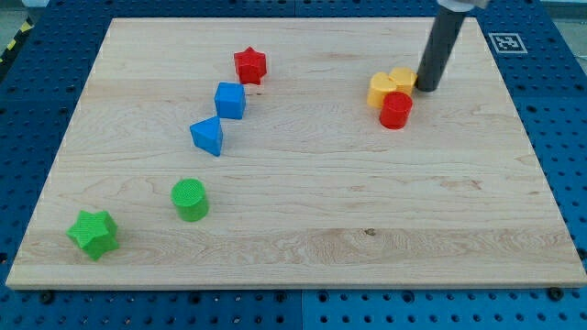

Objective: Move the yellow hexagon and the yellow heart towards the center

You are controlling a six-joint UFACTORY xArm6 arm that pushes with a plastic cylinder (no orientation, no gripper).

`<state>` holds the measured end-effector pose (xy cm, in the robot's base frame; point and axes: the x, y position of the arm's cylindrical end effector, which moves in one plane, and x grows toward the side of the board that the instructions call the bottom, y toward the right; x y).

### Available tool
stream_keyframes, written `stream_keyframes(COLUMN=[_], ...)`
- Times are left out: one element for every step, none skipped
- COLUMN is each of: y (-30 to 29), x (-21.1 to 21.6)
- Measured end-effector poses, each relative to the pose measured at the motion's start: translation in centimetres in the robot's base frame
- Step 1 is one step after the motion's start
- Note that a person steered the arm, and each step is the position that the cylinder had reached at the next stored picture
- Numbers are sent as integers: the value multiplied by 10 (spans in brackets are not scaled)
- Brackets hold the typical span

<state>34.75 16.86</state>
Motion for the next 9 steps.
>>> stream_keyframes(y=[-16, 6, 21, 9, -13, -16, -20, -21, -46], x=[0, 16, 33, 33, 30, 5, -9, -9, -9])
